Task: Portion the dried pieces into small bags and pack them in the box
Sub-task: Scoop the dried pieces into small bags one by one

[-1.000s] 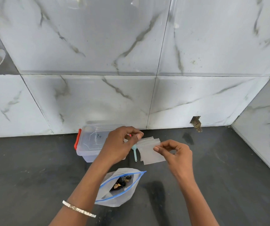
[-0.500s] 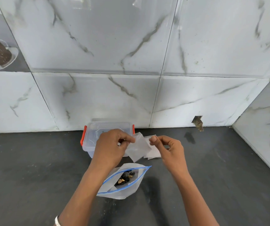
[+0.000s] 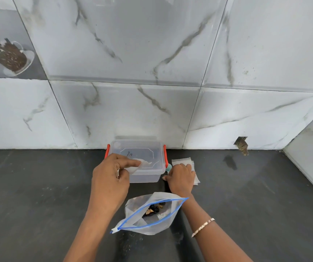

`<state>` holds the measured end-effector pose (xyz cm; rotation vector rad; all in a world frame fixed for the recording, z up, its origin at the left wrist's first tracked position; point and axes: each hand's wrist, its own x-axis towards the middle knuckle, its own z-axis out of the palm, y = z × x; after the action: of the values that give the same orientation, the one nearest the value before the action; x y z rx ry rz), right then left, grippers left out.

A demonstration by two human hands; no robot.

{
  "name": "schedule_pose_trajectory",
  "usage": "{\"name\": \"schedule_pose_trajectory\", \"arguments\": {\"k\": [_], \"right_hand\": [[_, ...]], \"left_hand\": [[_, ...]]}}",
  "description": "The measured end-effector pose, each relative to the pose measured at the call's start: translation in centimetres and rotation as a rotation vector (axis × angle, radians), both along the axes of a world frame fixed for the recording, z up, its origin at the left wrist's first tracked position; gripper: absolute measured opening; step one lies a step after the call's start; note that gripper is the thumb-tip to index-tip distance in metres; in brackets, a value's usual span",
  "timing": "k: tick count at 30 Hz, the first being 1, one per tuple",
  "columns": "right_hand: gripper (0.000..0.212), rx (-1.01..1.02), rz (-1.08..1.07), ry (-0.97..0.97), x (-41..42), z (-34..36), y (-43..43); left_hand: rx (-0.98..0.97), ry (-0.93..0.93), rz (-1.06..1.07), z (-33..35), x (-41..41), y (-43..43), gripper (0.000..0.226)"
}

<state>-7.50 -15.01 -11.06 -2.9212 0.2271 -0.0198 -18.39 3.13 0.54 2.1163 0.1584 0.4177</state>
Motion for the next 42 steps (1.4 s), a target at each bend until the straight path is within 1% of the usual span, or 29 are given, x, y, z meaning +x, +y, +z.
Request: {"name": "schedule_pose_trajectory", "arguments": {"k": [3,7,9,11,13,16,18,20,22,23,24,26,28,31,32,34,36,38,40,42], "right_hand": [[0.036,0.011,-0.069,0.012,0.0,-0.1,0.0],[0.040,0.004,-0.131,0.002,-0.3,-0.3,-0.1],[0.039,0.006,-0.163,0.013,-0.3,-0.1,-0.1],[0.035,0.001,-0.150,0.017,-0.2,-0.1,-0.2],[0.031,-0.018,-0.111,0.012,-0.5,-0.1,-0.1],[0.023,-0.080,0.032,-0.034,-1.1,-0.4,-0.2],[0.018,-0.126,0.135,-0.039,-1.7,-0.6,-0.4],[0.010,-0.188,0.199,-0.021,-2.4,-0.6,-0.6],[0.017,-0.233,0.226,-0.026,-3.1,-0.7,-0.9],[0.015,-0.232,0.241,-0.003,-3.5,-0.8,-1.1],[0.014,-0.209,0.256,0.010,-4.0,-0.9,-1.4],[0.024,-0.160,0.214,0.041,-5.2,-1.1,-2.4],[0.025,-0.101,0.139,0.071,-7.1,-1.3,-3.7],[0.017,0.077,0.014,0.098,-10.0,-1.3,-5.4],[0.020,0.152,-0.033,0.118,-11.0,-1.4,-5.9],[0.032,0.263,-0.105,0.141,-12.4,-1.6,-6.5],[0.033,0.352,-0.185,0.156,-13.5,-1.5,-6.7],[0.031,0.409,-0.252,0.169,-13.9,-1.4,-6.7],[0.029,0.466,-0.268,0.153,-13.7,-1.0,-6.4],[0.028,0.512,-0.247,0.094,-13.1,-0.4,-6.0]], "left_hand": [[-0.016,0.029,0.030,-0.3,0.0,-0.1,0.048],[-0.029,0.016,0.029,-0.3,-0.1,-0.3,0.034],[-0.037,0.015,0.031,-0.3,-0.1,-0.4,0.029],[-0.036,0.023,0.035,-0.4,-0.1,-0.4,0.029],[-0.036,0.028,0.040,-0.4,-0.2,-0.4,0.030],[-0.023,0.024,0.044,-0.4,-0.4,-0.5,0.033],[-0.011,0.022,0.040,-0.2,-0.6,-0.6,0.036],[-0.010,0.023,0.029,0.1,-0.9,-0.6,0.041],[0.000,0.026,0.016,0.4,-1.2,-0.7,0.042],[0.007,0.026,0.006,0.6,-1.4,-0.8,0.041],[0.005,0.025,-0.003,0.7,-1.6,-0.9,0.042],[-0.004,0.022,-0.024,1.0,-1.9,-1.1,0.044],[-0.007,0.029,-0.051,1.3,-2.5,-1.3,0.046],[-0.044,0.057,-0.132,1.7,-3.3,-1.5,0.051],[-0.060,0.066,-0.161,1.8,-3.6,-1.6,0.052],[-0.053,0.077,-0.205,2.1,-3.9,-2.0,0.056],[-0.017,0.094,-0.243,2.4,-4.4,-2.4,0.059],[-0.008,0.106,-0.271,2.6,-4.9,-2.9,0.058],[-0.019,0.106,-0.289,2.9,-5.4,-3.1,0.055],[-0.018,0.100,-0.305,3.1,-5.8,-3.2,0.052]]}}
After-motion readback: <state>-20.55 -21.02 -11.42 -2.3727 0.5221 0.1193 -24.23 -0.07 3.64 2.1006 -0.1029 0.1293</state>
